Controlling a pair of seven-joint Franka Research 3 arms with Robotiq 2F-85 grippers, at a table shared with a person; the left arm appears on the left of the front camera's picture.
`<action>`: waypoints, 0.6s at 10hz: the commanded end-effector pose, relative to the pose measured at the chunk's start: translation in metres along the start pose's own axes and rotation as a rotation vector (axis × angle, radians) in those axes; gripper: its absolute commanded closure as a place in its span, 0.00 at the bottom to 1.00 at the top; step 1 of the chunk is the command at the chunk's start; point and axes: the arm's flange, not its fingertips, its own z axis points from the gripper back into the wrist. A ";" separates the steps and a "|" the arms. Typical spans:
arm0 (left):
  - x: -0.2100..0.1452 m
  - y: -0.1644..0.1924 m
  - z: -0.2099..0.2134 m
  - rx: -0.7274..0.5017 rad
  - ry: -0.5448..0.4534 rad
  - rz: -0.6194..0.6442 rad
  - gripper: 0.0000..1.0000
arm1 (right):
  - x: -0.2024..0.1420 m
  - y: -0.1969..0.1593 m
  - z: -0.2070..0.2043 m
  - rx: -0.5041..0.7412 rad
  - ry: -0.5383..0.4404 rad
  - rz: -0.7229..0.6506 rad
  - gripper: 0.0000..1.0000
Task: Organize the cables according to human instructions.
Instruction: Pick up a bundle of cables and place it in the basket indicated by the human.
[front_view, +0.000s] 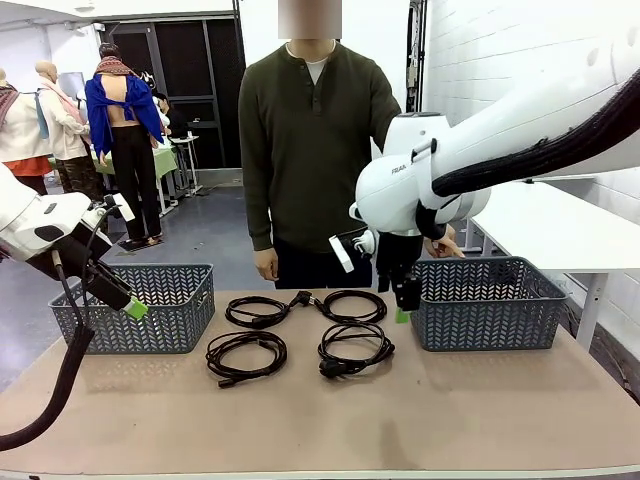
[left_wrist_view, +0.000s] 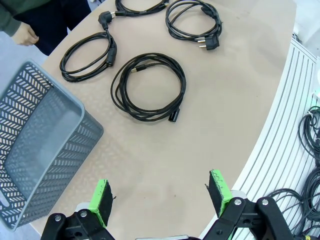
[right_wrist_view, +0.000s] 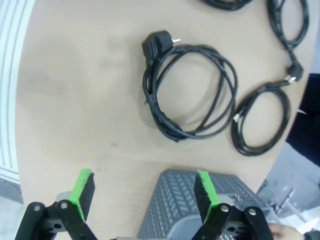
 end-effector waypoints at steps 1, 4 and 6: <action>-0.002 0.003 -0.001 -0.020 -0.011 -0.013 0.00 | 0.016 -0.011 -0.019 -0.002 -0.002 -0.033 0.00; -0.002 0.003 -0.001 -0.020 -0.011 -0.013 0.00 | 0.025 -0.020 -0.057 -0.022 -0.037 -0.055 0.00; -0.002 0.003 -0.001 -0.020 -0.011 -0.013 0.00 | 0.026 -0.022 -0.081 -0.047 -0.004 -0.070 0.00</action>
